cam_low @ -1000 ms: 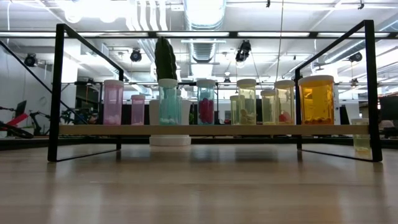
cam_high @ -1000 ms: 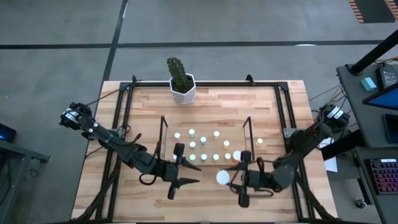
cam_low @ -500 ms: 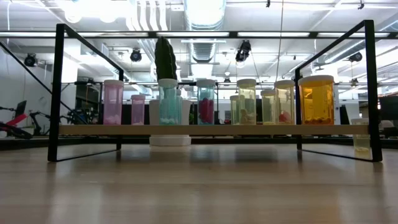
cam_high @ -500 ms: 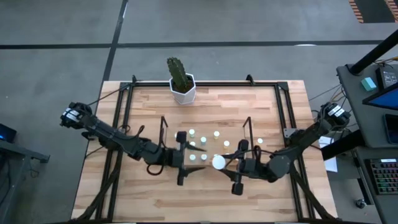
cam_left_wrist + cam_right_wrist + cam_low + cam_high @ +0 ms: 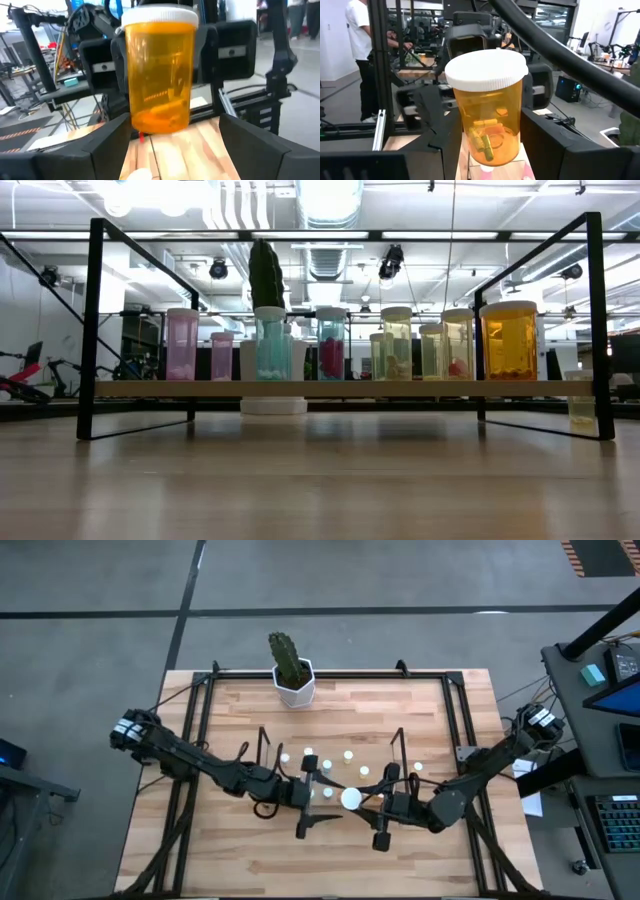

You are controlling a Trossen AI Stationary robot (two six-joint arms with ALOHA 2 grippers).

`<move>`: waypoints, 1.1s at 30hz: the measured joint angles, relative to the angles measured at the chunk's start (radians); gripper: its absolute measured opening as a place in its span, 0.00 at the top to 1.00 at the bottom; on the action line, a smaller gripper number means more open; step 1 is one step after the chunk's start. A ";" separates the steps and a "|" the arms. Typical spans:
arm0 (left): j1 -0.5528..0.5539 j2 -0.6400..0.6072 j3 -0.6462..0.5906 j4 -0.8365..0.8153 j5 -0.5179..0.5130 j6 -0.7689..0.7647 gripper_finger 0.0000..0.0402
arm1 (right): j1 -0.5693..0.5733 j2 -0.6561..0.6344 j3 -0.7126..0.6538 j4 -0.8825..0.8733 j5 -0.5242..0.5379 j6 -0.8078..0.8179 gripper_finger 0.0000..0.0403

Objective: Pick and place medicine bottles onto shelf by color
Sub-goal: Put the orange pill bottle on the shelf aligned with the other orange pill bottle

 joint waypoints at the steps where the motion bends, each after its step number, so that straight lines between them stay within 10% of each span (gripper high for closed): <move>1: 0.000 0.004 0.000 0.016 0.000 -0.001 0.29 | 0.000 0.000 0.000 -0.002 0.000 0.000 0.58; 21: 0.024 0.032 0.003 0.063 -0.006 -0.004 0.63 | -0.003 0.000 -0.001 -0.042 0.020 0.005 0.58; 33: 0.021 0.028 -0.002 0.011 -0.067 -0.005 0.60 | -0.003 -0.035 -0.001 -0.070 0.017 0.046 0.38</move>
